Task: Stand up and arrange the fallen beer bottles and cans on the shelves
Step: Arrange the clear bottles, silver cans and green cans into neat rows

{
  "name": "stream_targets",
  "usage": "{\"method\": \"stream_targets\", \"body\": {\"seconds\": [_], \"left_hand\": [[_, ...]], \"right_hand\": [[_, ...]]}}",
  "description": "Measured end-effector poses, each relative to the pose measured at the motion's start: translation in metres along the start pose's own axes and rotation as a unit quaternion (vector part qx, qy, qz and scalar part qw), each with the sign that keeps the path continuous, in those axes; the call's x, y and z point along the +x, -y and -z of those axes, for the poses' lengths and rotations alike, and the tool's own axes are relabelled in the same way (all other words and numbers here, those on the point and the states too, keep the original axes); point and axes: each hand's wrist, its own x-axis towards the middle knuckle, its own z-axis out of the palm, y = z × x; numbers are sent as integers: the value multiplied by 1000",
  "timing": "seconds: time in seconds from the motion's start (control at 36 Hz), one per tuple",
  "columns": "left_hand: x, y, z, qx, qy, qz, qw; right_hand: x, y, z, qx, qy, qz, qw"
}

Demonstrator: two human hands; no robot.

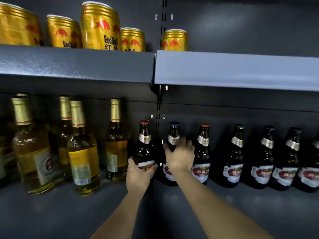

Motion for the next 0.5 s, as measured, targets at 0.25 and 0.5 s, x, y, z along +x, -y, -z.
{"method": "stream_targets", "body": {"seconds": [0.25, 0.5], "left_hand": [[-27, -5, 3, 14, -72, -10, 997], [-83, -29, 5, 24, -116, -49, 992]], "right_hand": [[-25, 6, 25, 121, 98, -18, 988], [-54, -20, 95, 193, 103, 15, 976]]}}
